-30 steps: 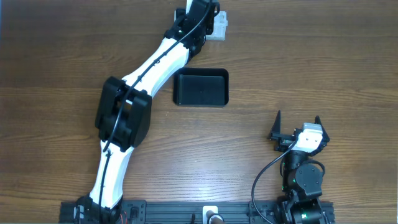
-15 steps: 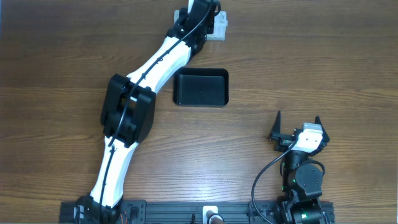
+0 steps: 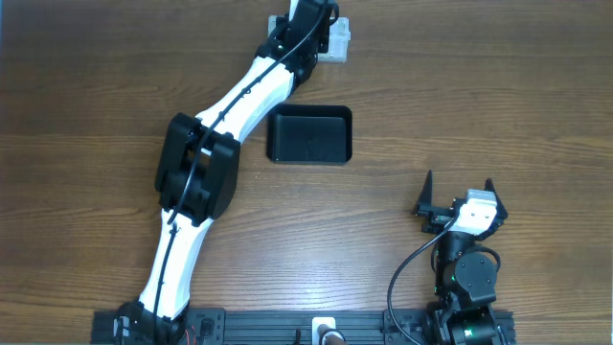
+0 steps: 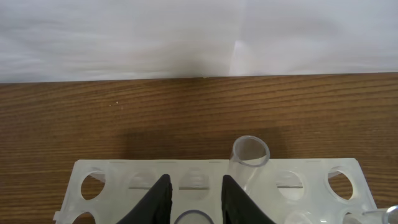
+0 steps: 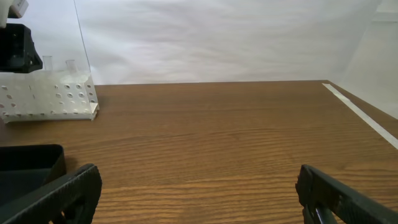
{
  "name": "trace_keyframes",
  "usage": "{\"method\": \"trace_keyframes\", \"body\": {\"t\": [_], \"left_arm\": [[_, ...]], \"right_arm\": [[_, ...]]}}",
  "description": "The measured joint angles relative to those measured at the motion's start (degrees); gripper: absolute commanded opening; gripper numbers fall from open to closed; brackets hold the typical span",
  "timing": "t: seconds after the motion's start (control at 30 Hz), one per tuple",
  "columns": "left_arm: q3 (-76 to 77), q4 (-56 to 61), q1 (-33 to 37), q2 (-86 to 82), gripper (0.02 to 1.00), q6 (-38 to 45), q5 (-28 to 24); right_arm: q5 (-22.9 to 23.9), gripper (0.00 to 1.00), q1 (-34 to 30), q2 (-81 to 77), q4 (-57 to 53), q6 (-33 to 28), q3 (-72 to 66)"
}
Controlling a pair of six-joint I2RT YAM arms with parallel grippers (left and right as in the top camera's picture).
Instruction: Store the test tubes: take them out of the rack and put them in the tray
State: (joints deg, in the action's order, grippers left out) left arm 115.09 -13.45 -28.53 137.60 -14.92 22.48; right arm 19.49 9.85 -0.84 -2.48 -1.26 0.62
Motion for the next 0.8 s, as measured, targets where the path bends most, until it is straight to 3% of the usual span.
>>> {"method": "trace_keyframes", "body": {"t": [0.43,0.8], "left_arm": [[0.0,0.0,0.07,0.0,0.117,0.0,0.0],[0.0,0.87,0.07,0.0,0.099,0.0,0.0]], "right_arm": [[0.0,0.993,0.0,0.0,0.0,-0.02,0.0],[0.0,0.991,0.0,0.0,0.0,0.0,0.0]]}}
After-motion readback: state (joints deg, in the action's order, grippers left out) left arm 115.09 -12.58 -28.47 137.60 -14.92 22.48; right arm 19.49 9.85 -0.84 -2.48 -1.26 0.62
